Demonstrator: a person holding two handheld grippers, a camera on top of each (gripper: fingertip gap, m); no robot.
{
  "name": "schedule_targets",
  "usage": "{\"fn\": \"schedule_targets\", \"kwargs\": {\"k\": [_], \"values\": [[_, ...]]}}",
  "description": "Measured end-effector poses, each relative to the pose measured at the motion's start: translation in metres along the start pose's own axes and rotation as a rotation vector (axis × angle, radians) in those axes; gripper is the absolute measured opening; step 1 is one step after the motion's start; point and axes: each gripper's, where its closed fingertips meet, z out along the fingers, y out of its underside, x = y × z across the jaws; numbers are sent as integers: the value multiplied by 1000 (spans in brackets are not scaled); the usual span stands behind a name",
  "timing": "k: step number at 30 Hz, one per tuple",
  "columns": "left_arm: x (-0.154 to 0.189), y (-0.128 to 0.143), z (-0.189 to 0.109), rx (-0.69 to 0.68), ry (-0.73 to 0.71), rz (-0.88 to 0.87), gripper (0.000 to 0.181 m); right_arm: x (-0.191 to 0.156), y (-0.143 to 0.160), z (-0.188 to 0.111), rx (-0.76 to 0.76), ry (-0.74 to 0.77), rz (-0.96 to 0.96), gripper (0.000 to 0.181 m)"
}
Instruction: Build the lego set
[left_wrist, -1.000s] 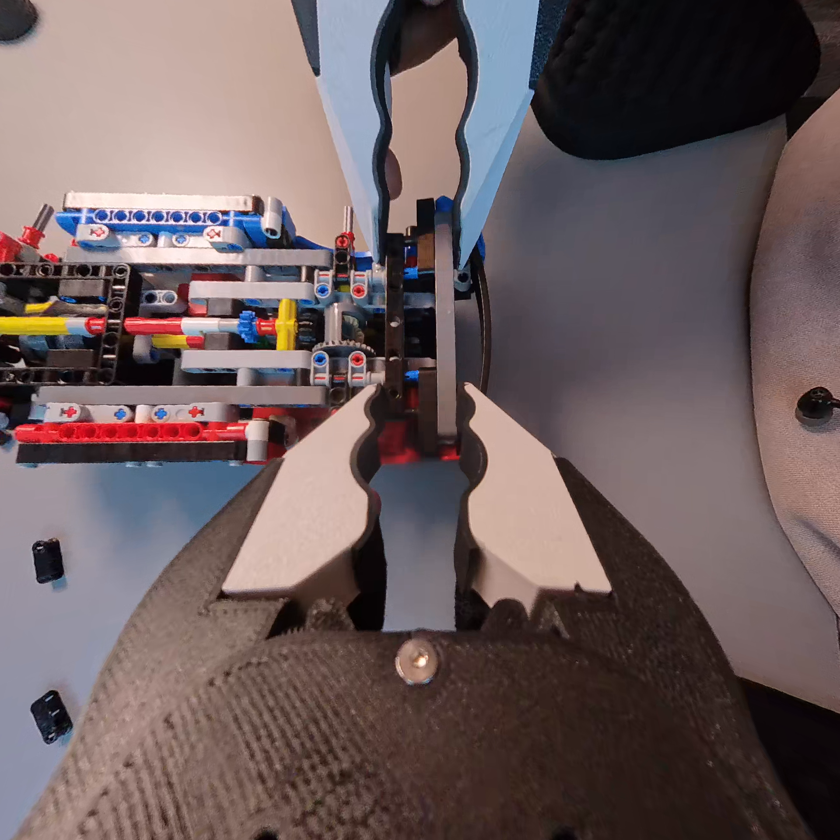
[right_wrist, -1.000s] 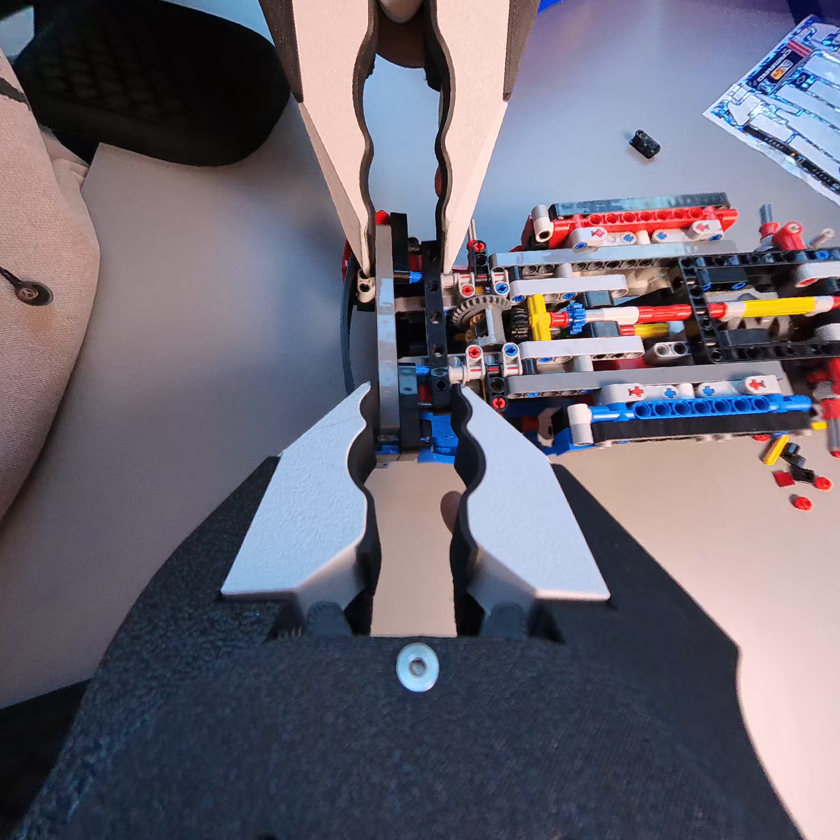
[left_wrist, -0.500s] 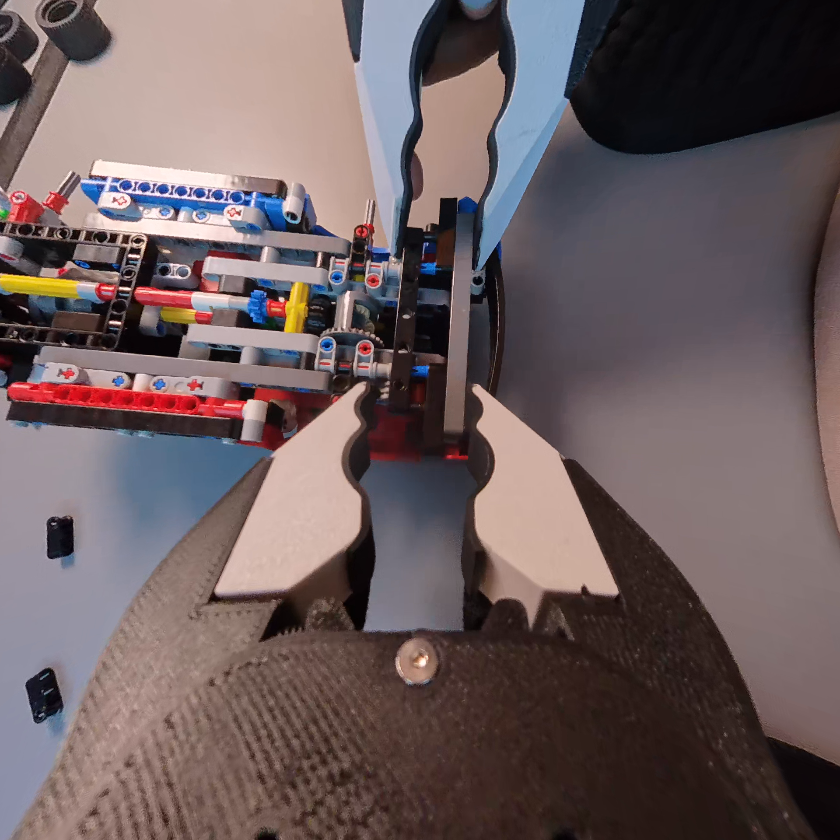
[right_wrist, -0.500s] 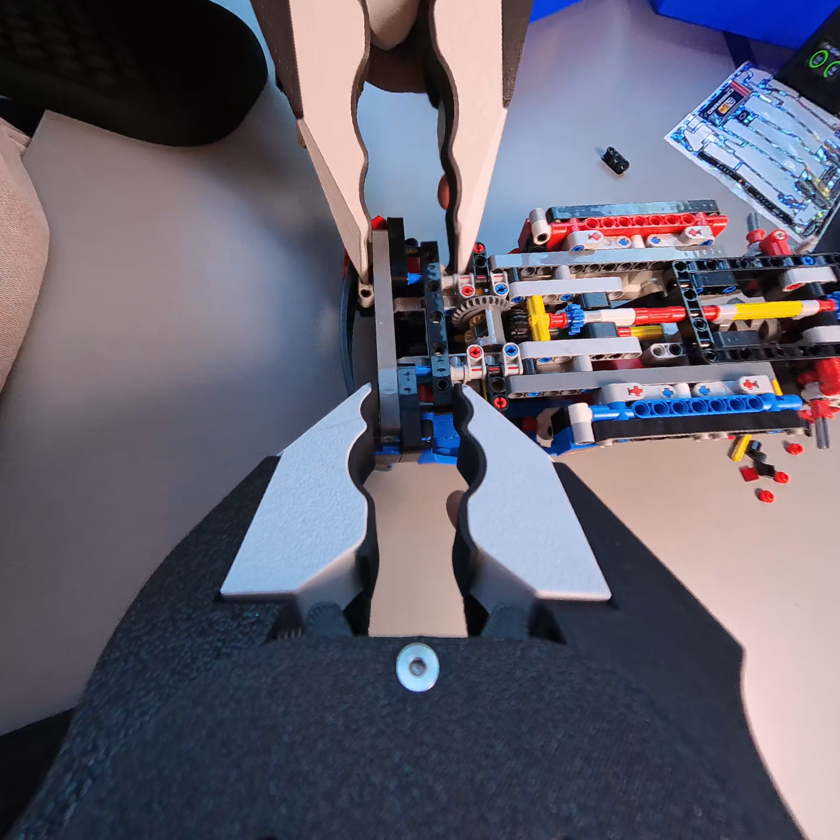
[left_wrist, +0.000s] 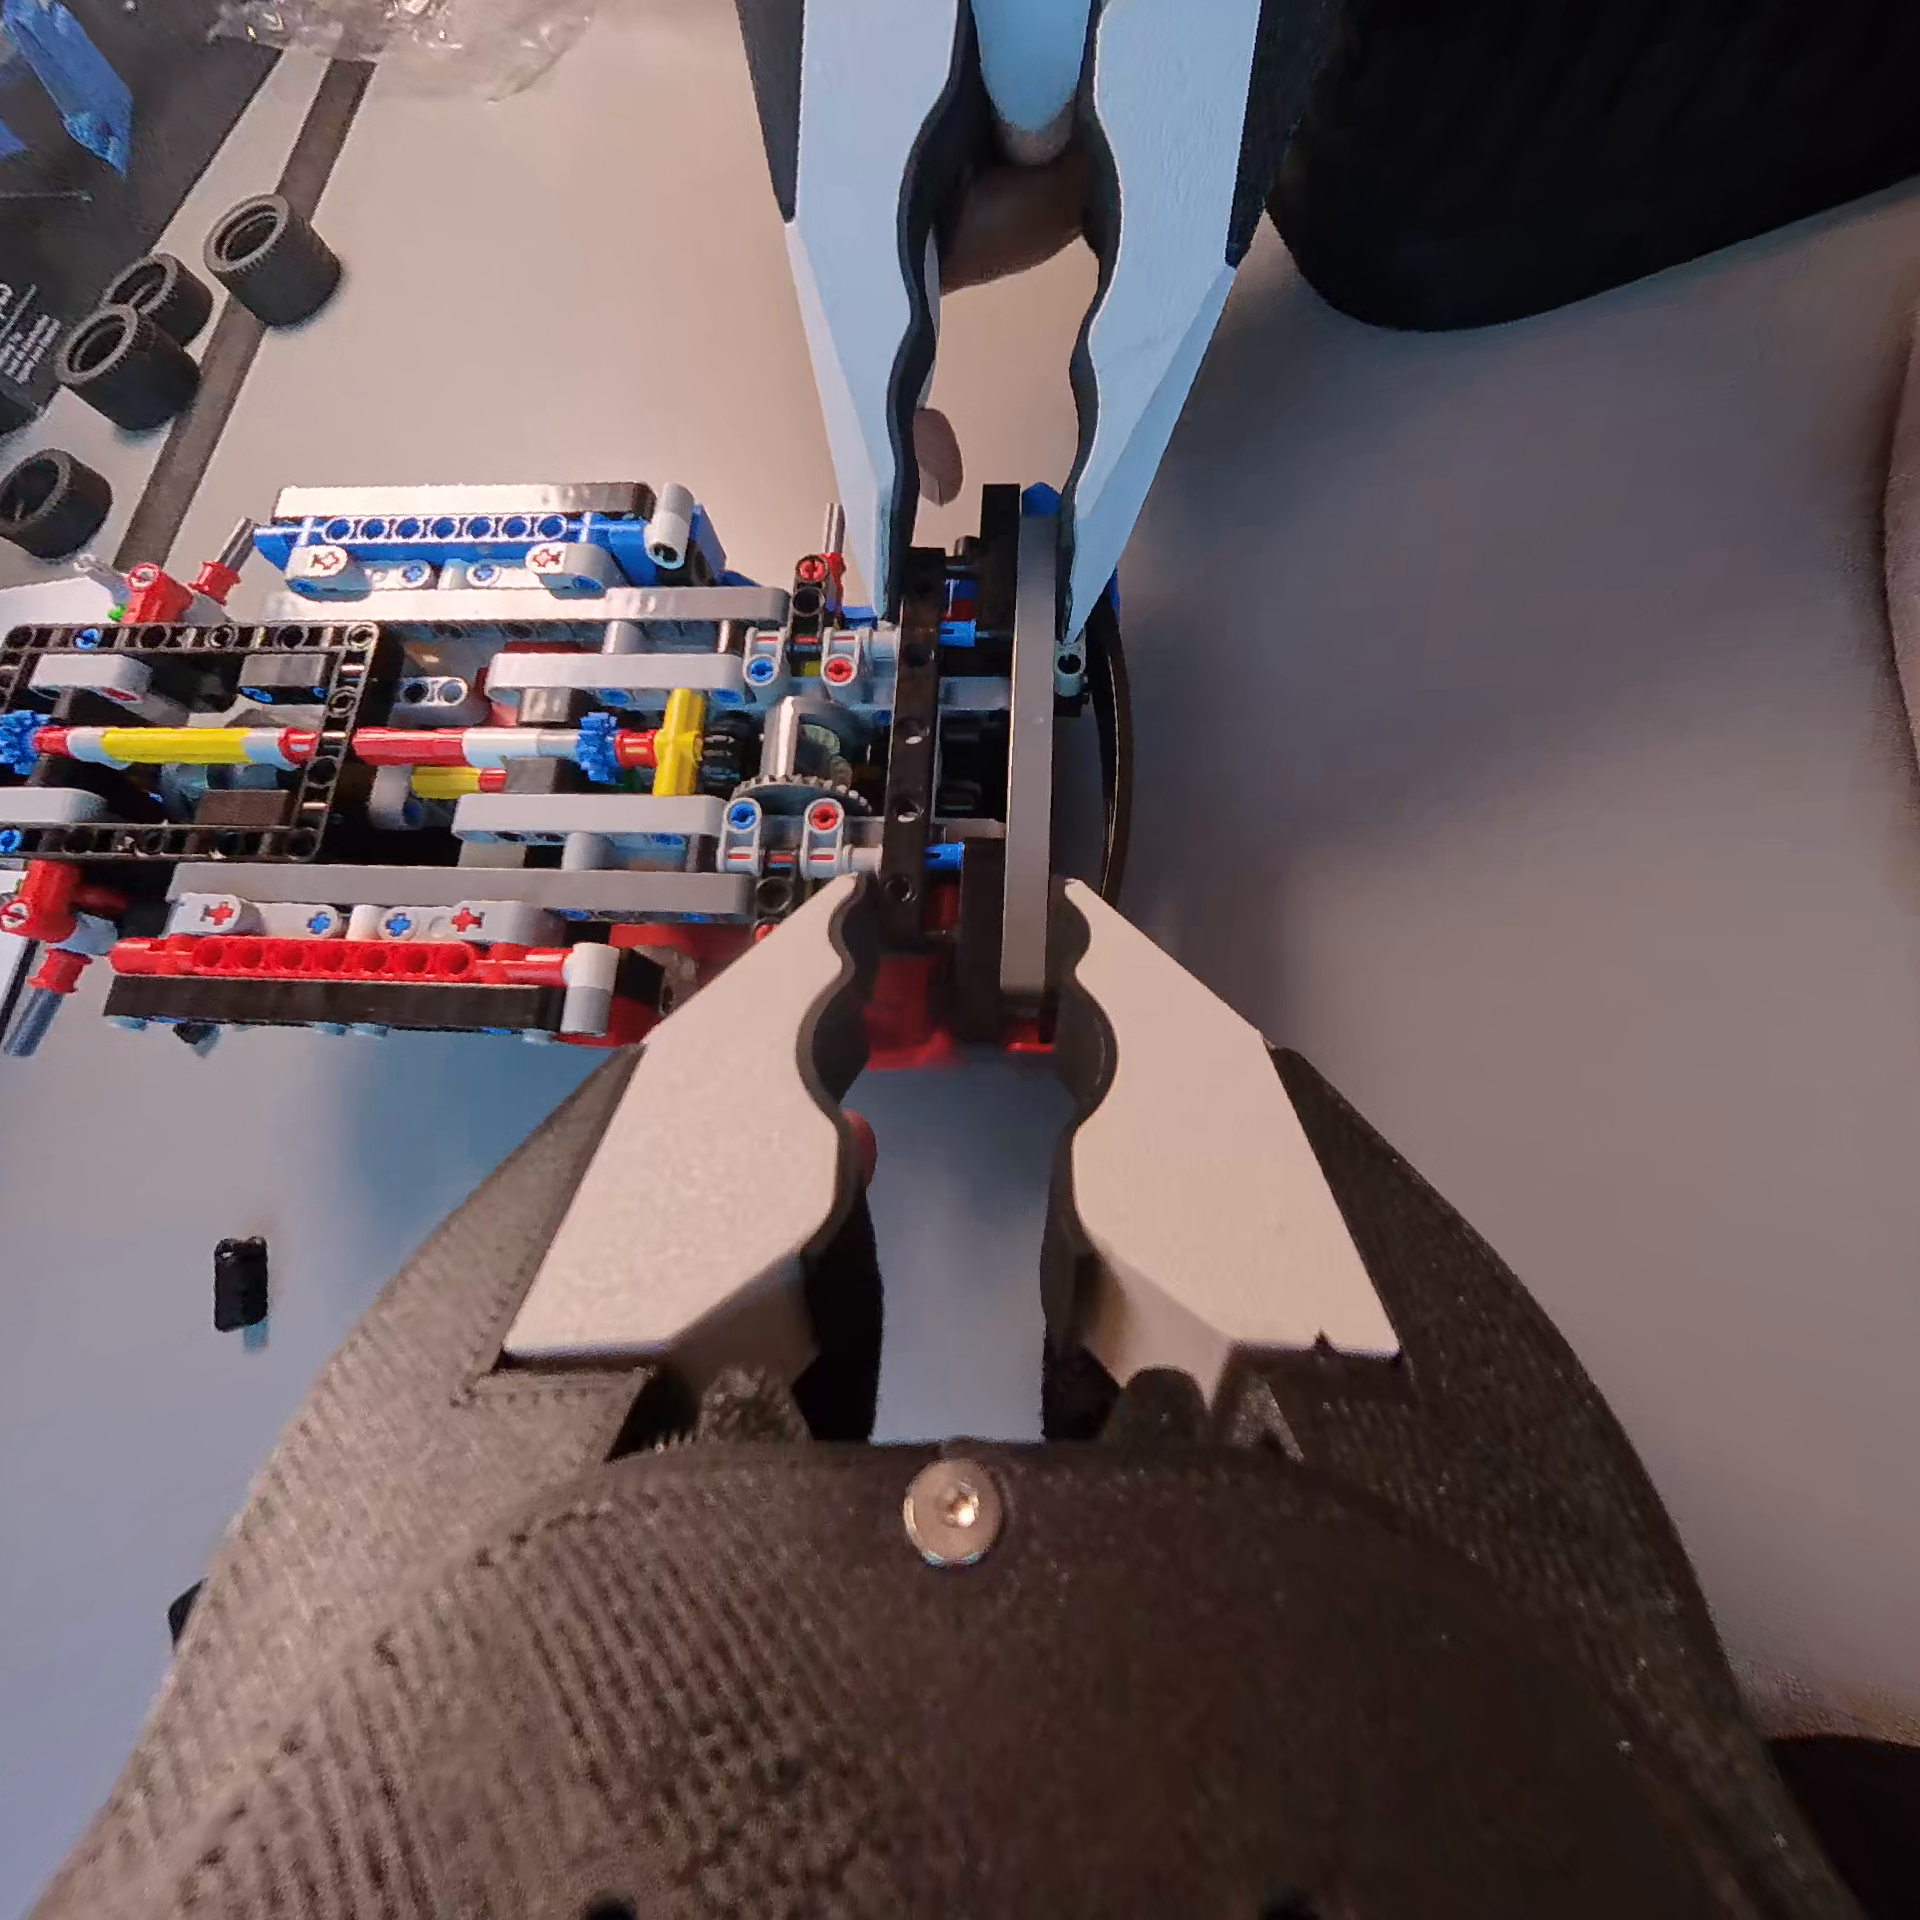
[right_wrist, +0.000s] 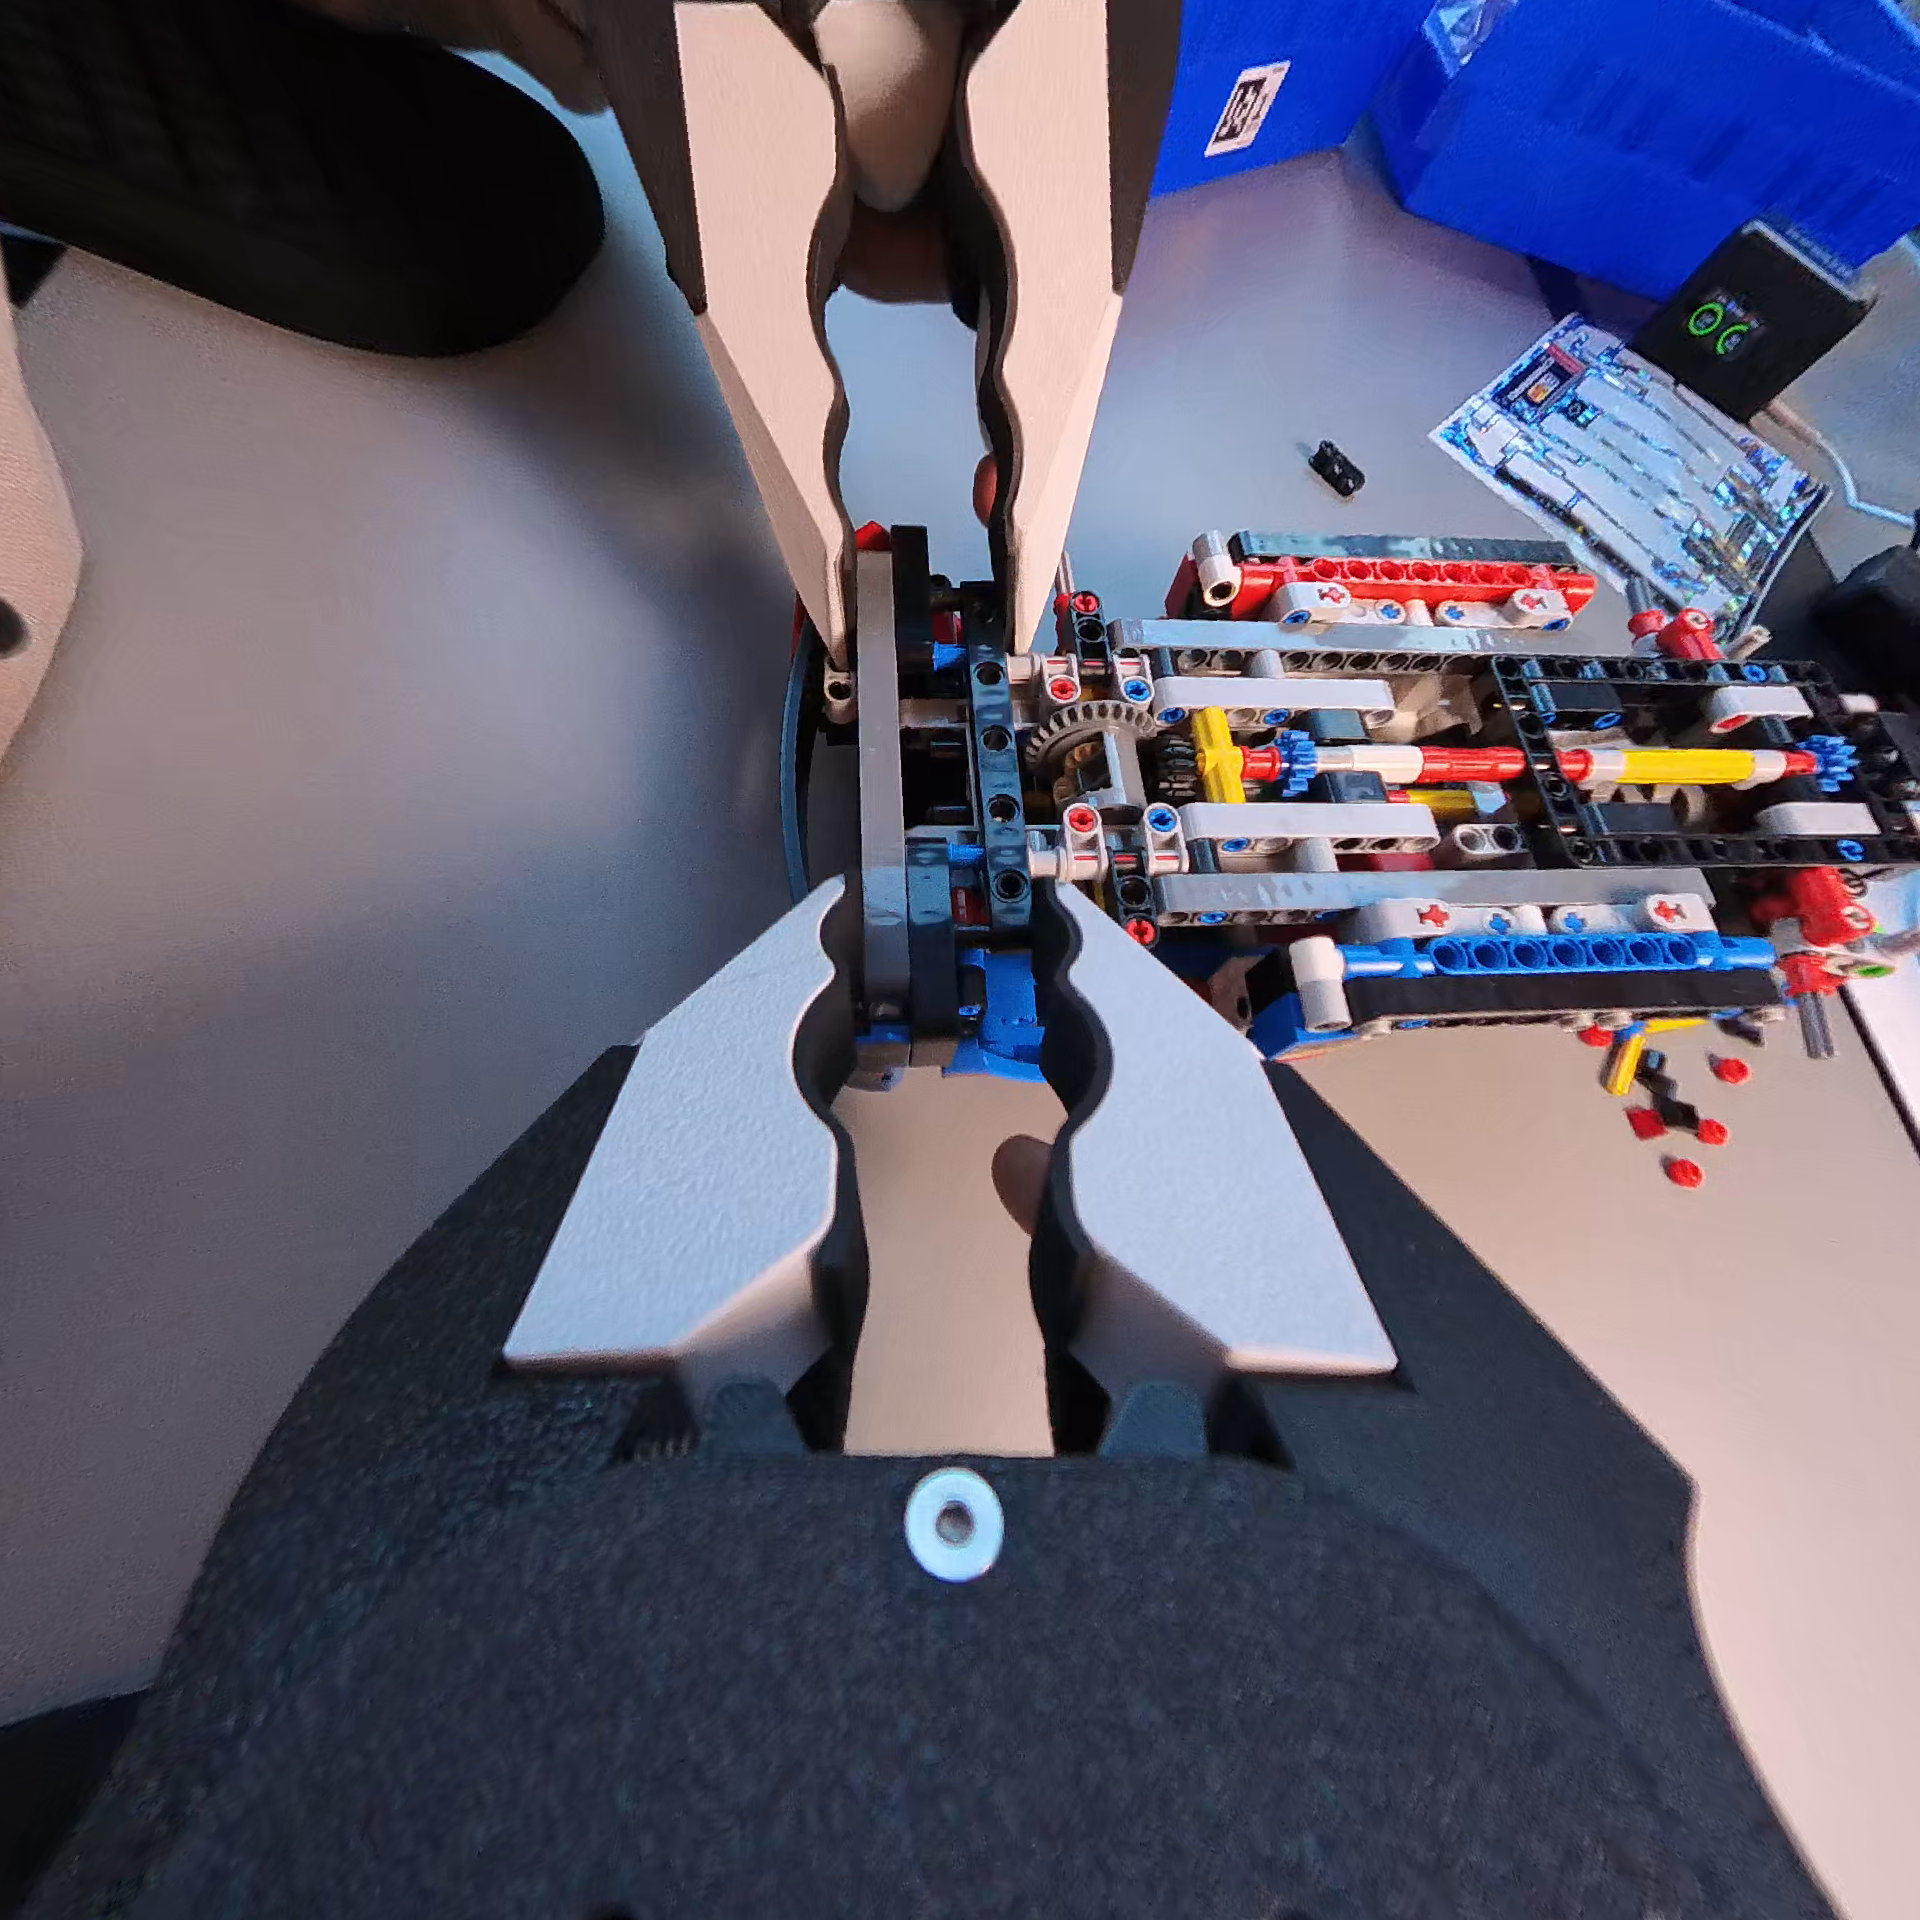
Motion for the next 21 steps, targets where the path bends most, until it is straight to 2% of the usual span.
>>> {"fn": "schedule_targets", "kwargs": {"k": [3,4,12,18,21], "values": [[0,-1,0,45,0,-14,30,0,-2,0,40,-12,3,29],[-1,-1,-1,60,-6,-11,24,0,-2,0,54,-10,9,29],[-1,-3,0,142,11,-62,24,2,-2,-1,124,-24,9,28],[0,-6,-1,104,9,-106,31,2,-2,0,60,-19,14,29],[-3,-6,0,59,-27,-74,26,2,-2,0,69,-6,42,29]]}}
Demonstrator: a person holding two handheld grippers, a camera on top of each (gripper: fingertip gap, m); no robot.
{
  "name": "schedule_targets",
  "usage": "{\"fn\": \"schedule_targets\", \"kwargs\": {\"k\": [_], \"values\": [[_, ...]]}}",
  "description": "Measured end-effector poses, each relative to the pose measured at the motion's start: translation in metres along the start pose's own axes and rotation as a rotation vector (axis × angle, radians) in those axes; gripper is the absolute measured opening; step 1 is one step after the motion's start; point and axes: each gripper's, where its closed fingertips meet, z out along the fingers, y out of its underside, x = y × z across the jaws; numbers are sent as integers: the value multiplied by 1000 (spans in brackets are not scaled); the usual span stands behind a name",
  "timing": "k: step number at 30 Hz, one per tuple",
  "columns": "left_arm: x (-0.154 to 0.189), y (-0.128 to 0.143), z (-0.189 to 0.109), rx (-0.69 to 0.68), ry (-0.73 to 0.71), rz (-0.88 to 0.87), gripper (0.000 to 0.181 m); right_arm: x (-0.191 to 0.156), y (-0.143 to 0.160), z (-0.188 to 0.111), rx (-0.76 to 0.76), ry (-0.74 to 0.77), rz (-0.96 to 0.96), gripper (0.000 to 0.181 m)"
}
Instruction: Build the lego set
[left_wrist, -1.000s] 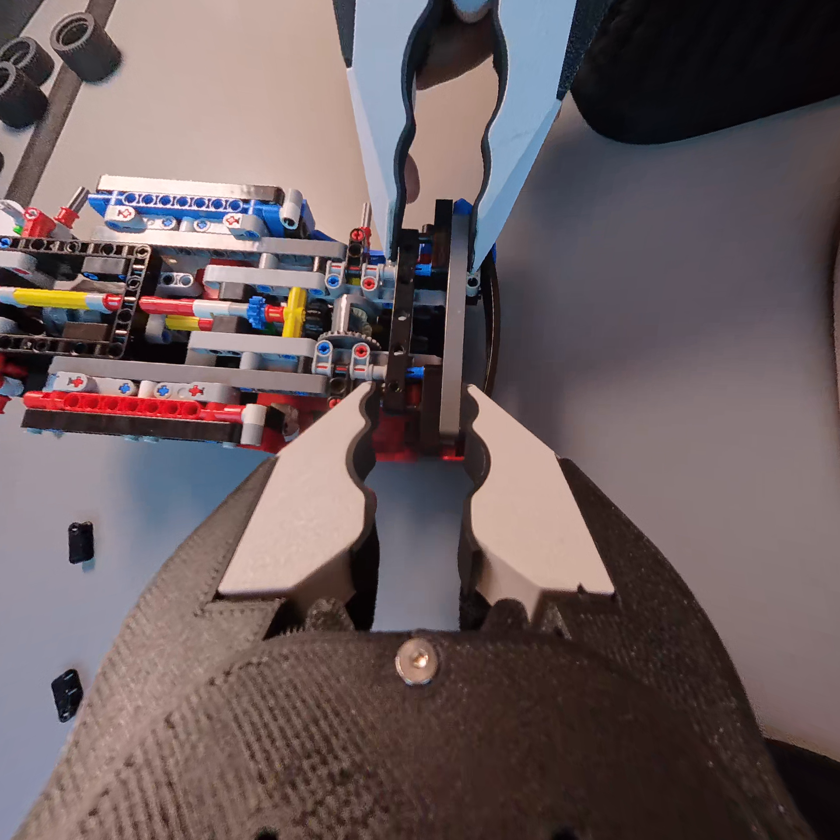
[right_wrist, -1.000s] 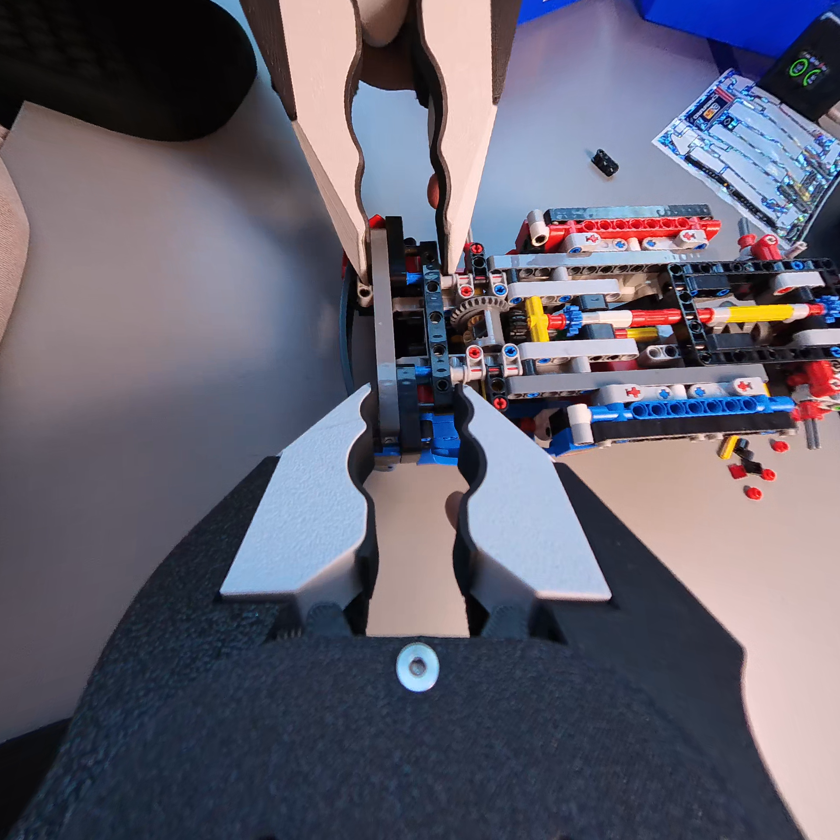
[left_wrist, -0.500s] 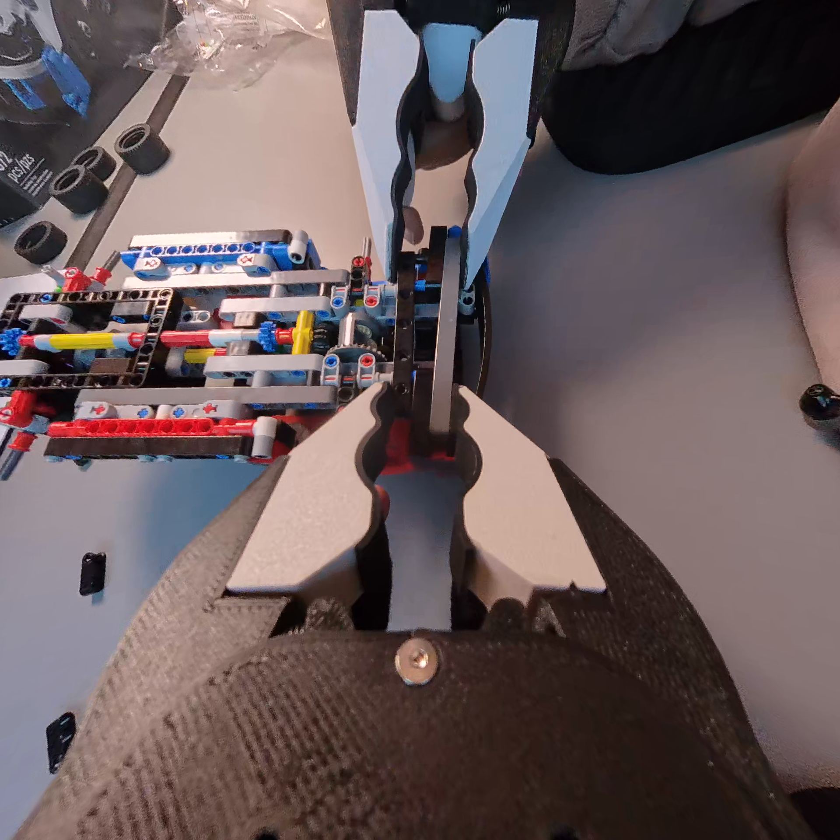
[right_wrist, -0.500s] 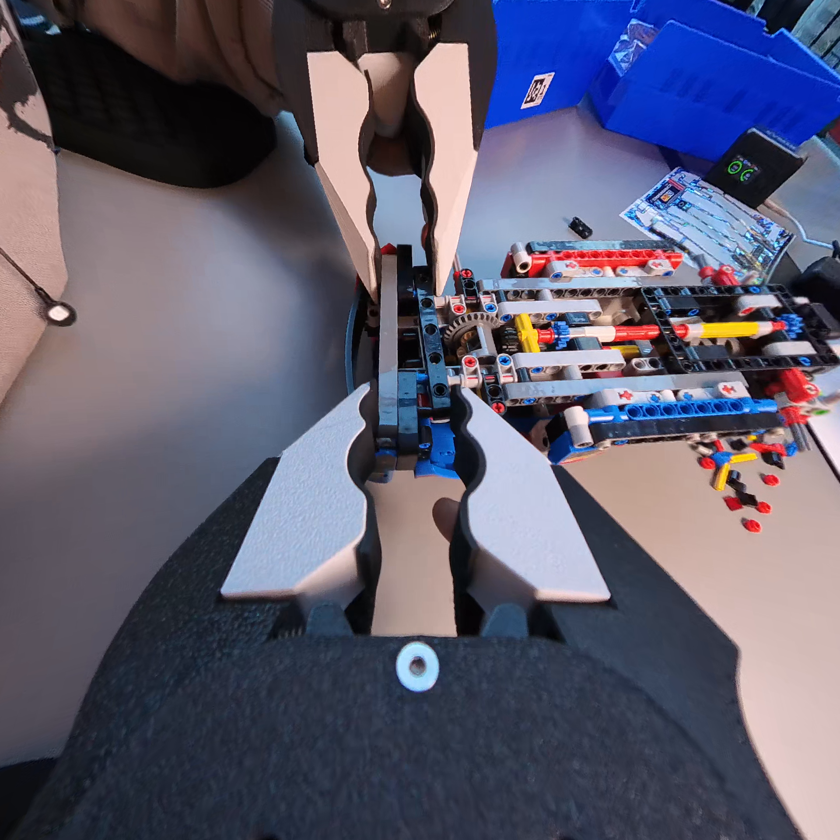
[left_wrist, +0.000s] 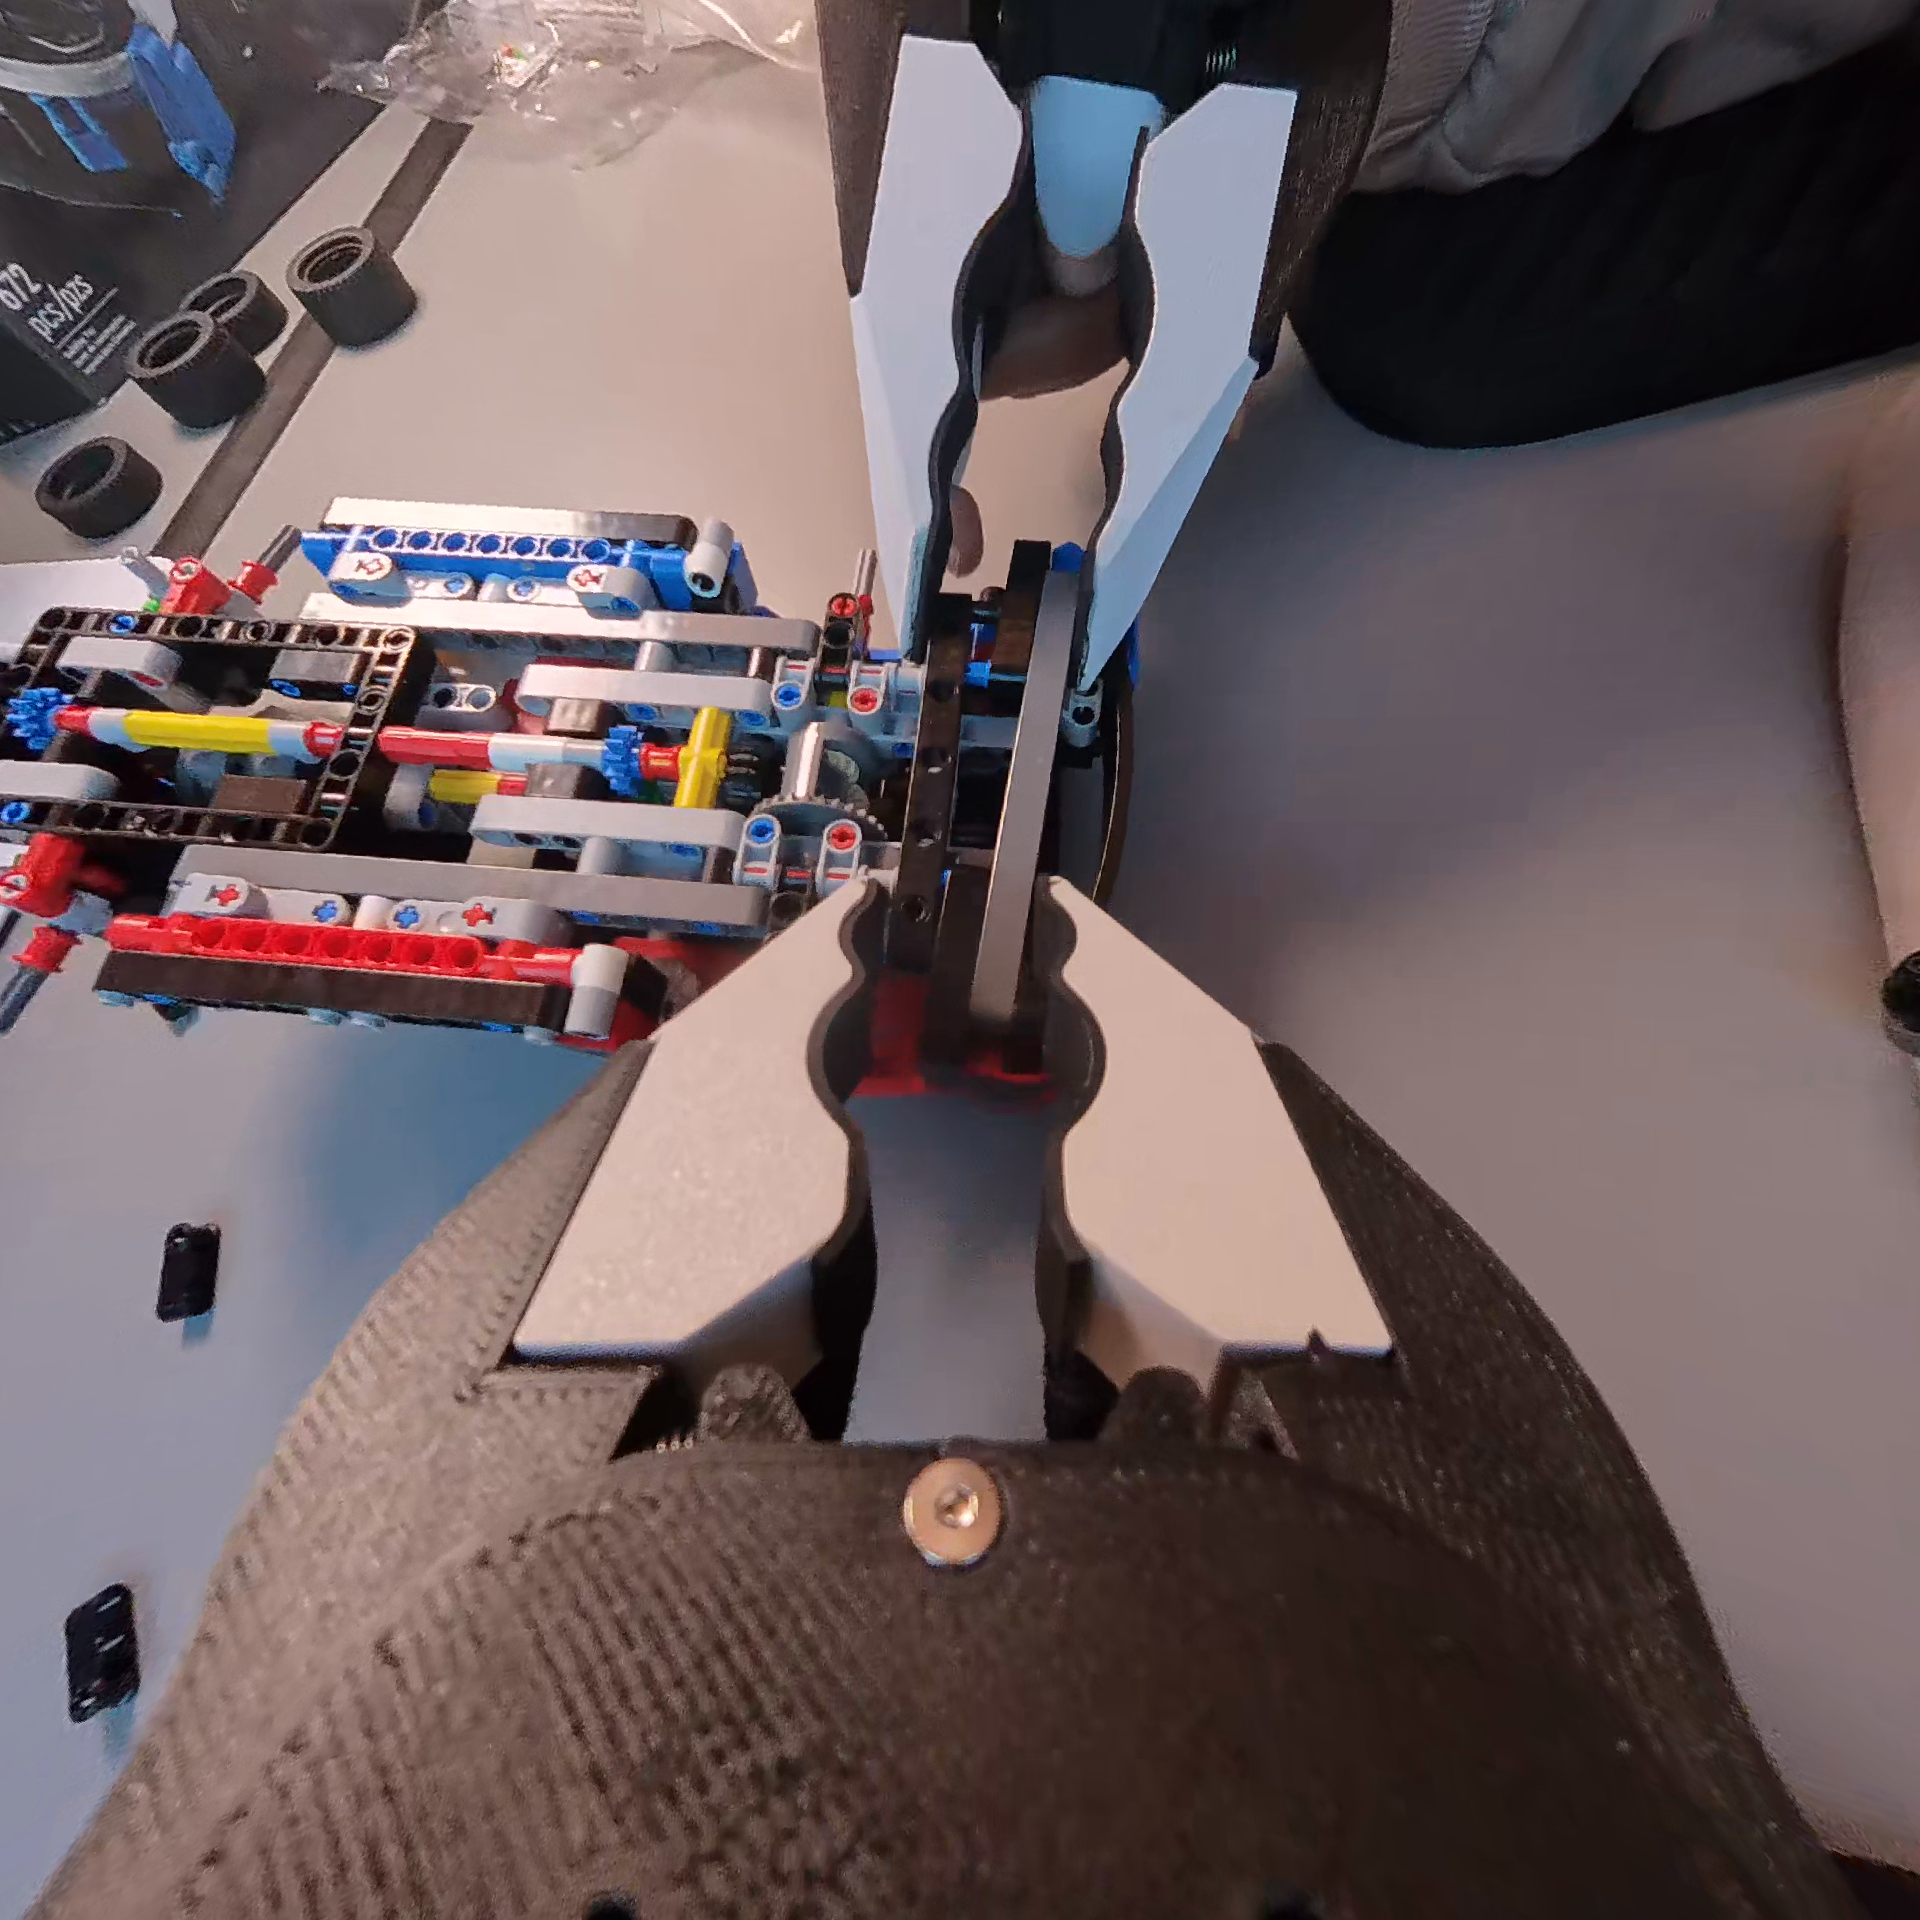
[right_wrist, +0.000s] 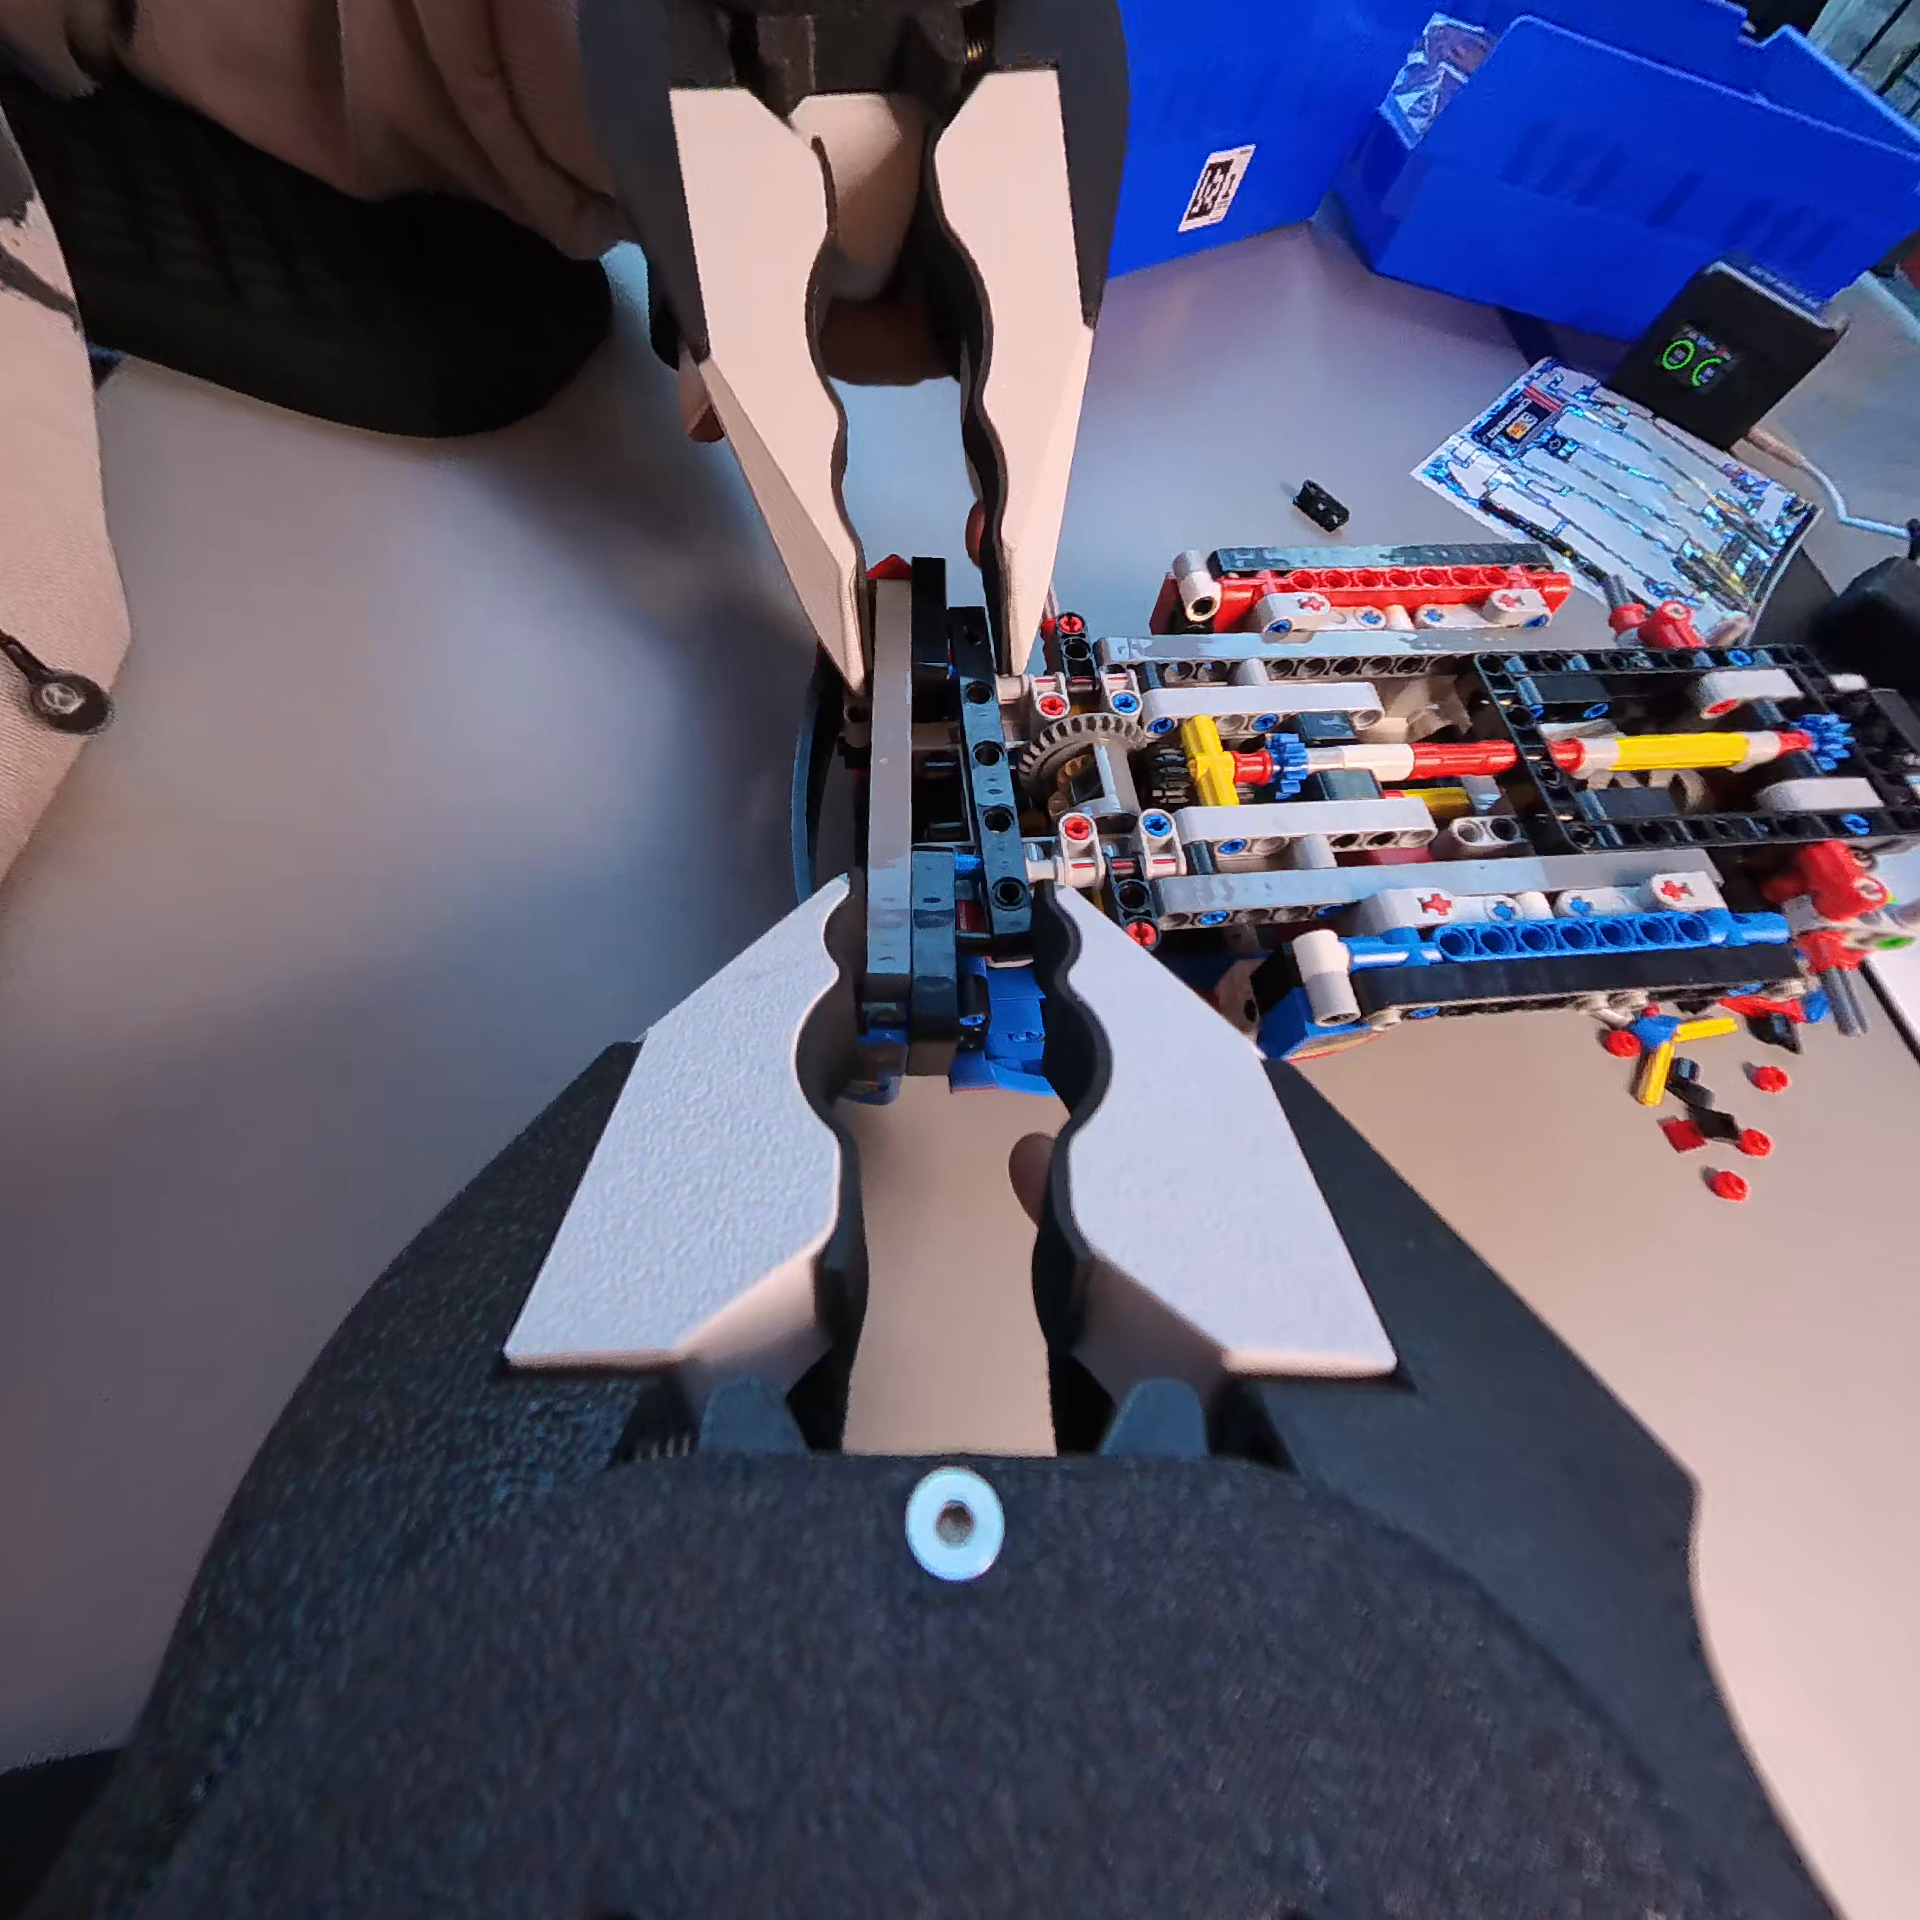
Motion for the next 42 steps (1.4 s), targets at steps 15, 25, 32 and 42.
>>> {"fn": "schedule_targets", "kwargs": {"k": [15,25,32,42], "values": [[4,-14,25,-116,55,62,28,1,-8,10,72,22,0,28],[5,-11,23,-129,70,110,27,-3,-6,10,24,-43,12,31],[4,-9,22,-171,63,107,27,-2,-8,13,55,-20,-9,28],[7,-6,19,-193,66,133,28,-7,-13,19,75,13,-24,27]]}}
